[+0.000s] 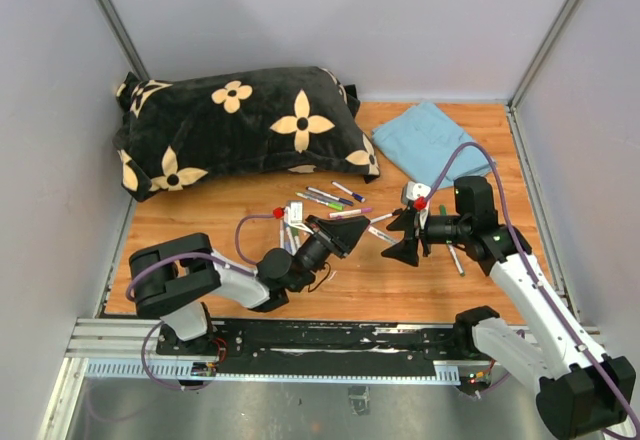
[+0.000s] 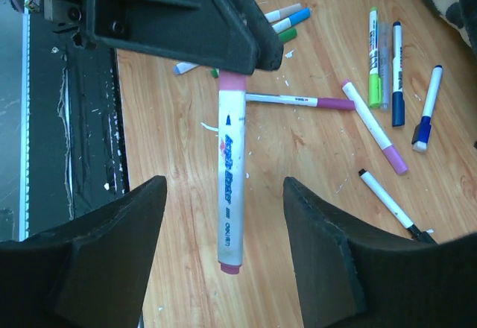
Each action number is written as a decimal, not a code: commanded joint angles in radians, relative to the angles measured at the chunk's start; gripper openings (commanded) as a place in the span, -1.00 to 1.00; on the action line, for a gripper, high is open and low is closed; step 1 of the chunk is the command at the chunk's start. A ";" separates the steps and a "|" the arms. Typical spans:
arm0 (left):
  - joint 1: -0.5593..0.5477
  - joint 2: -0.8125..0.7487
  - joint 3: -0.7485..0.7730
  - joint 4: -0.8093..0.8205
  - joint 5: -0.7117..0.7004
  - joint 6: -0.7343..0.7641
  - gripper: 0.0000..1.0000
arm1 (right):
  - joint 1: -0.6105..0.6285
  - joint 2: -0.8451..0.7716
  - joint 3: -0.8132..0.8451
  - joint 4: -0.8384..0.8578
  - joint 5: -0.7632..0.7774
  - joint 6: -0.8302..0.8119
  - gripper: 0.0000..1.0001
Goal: Open the pen caps
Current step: Open the pen cap from the pen, then place the pen at the center of the board, then place the pen cap at the center of the board.
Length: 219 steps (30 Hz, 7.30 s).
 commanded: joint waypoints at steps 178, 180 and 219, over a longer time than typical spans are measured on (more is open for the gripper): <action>0.205 -0.823 -0.378 -0.497 0.181 -0.006 -0.99 | -0.158 0.514 0.082 -0.220 0.916 0.017 -0.45; 0.205 -0.817 -0.374 -0.496 0.184 -0.006 -0.99 | -0.158 0.505 0.085 -0.220 0.914 0.016 -0.42; 0.074 -0.084 0.005 -0.390 0.313 -0.089 -0.99 | -0.381 0.196 0.287 -0.344 0.358 0.055 -0.22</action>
